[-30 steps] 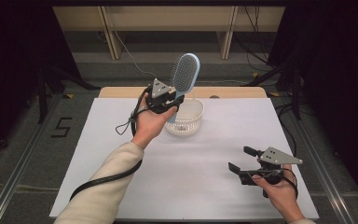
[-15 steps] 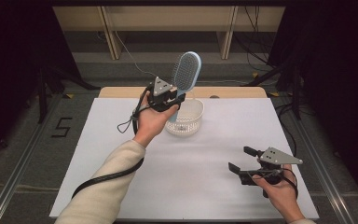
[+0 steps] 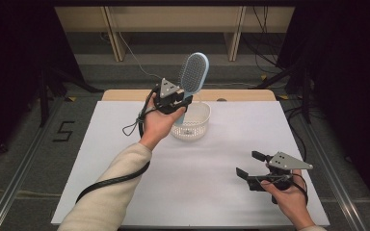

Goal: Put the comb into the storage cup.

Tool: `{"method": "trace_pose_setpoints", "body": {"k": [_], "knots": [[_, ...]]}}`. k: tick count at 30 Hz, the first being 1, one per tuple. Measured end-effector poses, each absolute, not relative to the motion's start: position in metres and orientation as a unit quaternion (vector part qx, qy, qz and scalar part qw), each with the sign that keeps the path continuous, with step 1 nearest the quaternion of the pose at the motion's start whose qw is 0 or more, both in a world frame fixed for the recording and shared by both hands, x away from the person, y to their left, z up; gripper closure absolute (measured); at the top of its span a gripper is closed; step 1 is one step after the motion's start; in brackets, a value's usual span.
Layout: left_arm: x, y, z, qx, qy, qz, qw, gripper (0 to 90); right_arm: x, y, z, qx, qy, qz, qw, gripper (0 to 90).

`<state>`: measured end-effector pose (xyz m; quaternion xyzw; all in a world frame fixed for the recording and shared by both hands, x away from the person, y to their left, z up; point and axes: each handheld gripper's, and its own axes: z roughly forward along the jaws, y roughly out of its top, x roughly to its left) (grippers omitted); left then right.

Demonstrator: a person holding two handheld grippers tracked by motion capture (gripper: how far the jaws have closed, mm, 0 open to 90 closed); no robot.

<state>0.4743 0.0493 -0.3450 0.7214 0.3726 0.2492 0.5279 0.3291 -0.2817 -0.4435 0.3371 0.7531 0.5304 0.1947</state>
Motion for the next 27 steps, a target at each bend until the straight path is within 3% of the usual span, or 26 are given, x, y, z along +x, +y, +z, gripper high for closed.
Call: {"method": "trace_pose_setpoints", "body": {"k": [27], "knots": [[0.4824, 0.0438, -0.3460, 0.723, 0.371, 0.251, 0.527, 69.6, 0.3287, -0.2820, -0.4428, 0.337, 0.753, 0.530, 0.195, 13.2]]}}
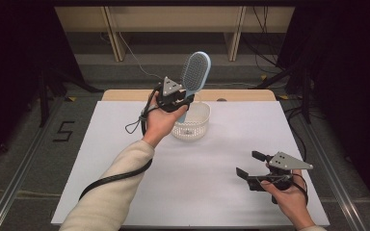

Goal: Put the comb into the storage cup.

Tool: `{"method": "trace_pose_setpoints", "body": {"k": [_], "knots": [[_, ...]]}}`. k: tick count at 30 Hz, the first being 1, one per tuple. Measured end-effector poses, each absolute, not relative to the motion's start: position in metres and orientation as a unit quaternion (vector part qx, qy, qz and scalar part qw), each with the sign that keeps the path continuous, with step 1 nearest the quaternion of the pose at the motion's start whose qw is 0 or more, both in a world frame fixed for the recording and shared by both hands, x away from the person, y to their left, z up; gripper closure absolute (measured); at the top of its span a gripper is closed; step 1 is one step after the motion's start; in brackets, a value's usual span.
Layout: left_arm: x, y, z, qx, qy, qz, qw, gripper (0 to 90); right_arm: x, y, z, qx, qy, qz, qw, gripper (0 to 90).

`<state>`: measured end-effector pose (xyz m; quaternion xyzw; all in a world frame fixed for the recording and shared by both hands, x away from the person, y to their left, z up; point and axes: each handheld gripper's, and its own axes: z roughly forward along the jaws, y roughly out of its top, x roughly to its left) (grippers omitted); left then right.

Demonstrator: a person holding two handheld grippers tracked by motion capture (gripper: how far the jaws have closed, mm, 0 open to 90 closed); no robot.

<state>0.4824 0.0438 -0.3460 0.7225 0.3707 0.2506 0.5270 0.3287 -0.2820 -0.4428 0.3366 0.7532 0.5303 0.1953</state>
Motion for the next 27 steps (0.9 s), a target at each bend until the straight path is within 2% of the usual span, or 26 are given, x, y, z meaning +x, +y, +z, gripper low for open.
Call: {"method": "trace_pose_setpoints", "body": {"k": [27], "knots": [[0.4896, 0.0399, -0.3493, 0.724, 0.368, 0.258, 0.523, 69.6, 0.3288, -0.2817, -0.4431, 0.336, 0.753, 0.531, 0.196, 13.2]]}}
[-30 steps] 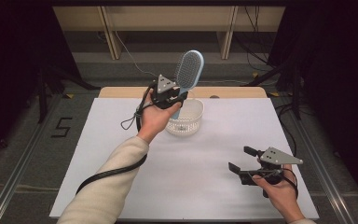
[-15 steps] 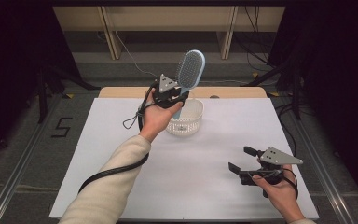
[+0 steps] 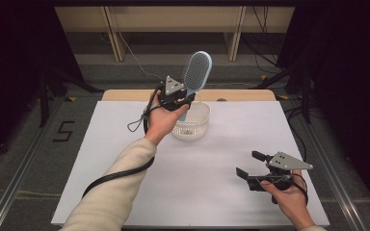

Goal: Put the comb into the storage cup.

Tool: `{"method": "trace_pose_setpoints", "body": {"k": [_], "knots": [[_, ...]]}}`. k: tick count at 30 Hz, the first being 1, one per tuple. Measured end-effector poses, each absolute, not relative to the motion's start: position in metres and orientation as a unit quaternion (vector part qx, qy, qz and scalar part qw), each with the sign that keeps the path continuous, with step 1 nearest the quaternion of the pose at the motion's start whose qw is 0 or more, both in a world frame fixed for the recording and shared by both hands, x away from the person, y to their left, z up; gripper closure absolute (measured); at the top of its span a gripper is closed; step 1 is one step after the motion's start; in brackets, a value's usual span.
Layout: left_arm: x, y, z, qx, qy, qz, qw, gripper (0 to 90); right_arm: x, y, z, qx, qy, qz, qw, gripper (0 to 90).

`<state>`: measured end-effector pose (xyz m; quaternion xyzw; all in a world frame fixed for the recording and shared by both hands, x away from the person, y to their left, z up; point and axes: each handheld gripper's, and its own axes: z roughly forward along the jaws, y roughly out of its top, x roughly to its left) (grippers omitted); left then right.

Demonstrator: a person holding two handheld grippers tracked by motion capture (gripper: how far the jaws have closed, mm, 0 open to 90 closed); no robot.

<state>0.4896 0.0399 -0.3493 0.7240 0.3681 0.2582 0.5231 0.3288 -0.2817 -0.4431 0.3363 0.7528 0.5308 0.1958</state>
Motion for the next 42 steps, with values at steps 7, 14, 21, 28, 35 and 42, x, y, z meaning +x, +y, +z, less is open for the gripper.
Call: {"method": "trace_pose_setpoints", "body": {"k": [7, 14, 21, 28, 35, 42], "knots": [[0.491, 0.038, -0.351, 0.724, 0.368, 0.260, 0.522, 69.6, 0.329, -0.282, -0.443, 0.337, 0.753, 0.530, 0.196, 13.2], [0.492, 0.037, -0.351, 0.724, 0.366, 0.262, 0.522, 69.6, 0.329, -0.282, -0.443, 0.337, 0.753, 0.530, 0.196, 13.2], [0.495, 0.036, -0.351, 0.723, 0.366, 0.266, 0.522, 69.6, 0.329, -0.282, -0.443, 0.336, 0.752, 0.533, 0.195, 13.2], [0.497, 0.033, -0.352, 0.723, 0.365, 0.266, 0.523, 69.6, 0.329, -0.282, -0.443, 0.337, 0.752, 0.533, 0.195, 13.2], [0.499, 0.032, -0.353, 0.723, 0.365, 0.269, 0.521, 69.6, 0.329, -0.282, -0.443, 0.337, 0.752, 0.532, 0.194, 13.2], [0.501, 0.032, -0.354, 0.724, 0.367, 0.268, 0.519, 69.6, 0.329, -0.282, -0.443, 0.337, 0.752, 0.533, 0.195, 13.2]]}}
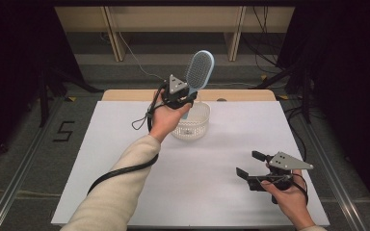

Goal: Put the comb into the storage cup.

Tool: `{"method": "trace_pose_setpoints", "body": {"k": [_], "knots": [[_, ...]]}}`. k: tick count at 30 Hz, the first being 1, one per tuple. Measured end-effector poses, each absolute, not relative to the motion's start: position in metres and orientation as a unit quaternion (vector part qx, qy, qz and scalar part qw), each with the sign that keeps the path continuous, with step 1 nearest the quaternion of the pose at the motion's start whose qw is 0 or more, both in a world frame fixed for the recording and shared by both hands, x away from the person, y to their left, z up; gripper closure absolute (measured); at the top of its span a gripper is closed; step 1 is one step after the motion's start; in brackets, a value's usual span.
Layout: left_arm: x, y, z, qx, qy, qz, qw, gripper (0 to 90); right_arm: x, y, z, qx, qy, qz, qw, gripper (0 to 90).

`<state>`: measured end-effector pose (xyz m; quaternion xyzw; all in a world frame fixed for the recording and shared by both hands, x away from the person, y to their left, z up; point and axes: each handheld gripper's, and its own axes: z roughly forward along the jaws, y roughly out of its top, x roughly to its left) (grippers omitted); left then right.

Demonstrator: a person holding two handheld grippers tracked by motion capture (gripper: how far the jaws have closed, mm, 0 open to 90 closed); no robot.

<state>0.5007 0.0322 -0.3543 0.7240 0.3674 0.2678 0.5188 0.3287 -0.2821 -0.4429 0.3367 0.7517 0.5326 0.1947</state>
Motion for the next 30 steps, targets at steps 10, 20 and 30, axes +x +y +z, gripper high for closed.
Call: {"method": "trace_pose_setpoints", "body": {"k": [10, 20, 30], "knots": [[0.5028, 0.0322, -0.3551, 0.722, 0.368, 0.271, 0.520, 69.6, 0.3288, -0.2823, -0.4429, 0.336, 0.752, 0.532, 0.195, 13.2], [0.5037, 0.0308, -0.3579, 0.722, 0.366, 0.271, 0.521, 69.6, 0.3288, -0.2825, -0.4429, 0.336, 0.752, 0.533, 0.196, 13.2], [0.5063, 0.0297, -0.3628, 0.723, 0.369, 0.274, 0.515, 69.6, 0.3286, -0.2826, -0.4427, 0.336, 0.752, 0.532, 0.195, 13.2]]}}
